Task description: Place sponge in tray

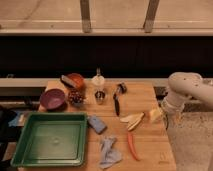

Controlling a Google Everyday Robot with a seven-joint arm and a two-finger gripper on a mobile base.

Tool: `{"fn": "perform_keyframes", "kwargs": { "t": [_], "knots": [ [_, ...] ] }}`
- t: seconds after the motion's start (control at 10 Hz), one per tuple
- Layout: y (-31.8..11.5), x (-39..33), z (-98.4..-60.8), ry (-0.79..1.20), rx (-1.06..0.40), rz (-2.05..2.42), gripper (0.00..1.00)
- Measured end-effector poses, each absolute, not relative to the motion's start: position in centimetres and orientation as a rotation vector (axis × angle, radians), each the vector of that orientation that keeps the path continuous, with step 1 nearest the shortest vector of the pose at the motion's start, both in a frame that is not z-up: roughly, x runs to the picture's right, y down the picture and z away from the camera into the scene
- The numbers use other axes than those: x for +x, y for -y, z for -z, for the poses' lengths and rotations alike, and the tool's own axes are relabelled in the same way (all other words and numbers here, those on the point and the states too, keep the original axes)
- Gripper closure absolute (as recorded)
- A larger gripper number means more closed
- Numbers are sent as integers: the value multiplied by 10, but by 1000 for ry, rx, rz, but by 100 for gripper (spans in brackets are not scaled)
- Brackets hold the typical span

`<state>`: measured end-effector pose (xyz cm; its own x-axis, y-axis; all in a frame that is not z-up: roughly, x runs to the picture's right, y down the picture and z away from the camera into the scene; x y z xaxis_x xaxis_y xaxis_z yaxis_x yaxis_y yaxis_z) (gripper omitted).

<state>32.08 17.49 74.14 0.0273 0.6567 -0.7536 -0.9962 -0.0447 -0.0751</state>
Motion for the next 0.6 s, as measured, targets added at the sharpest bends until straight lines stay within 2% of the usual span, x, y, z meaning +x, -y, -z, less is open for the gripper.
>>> {"fn": "perform_keyframes", "kwargs": {
  "t": [0.3,0.6],
  "knots": [
    [-162,281,-740,-529,-686,-1269,20],
    [-154,204,-730,-429,-658,-1038,20]
  ]
}}
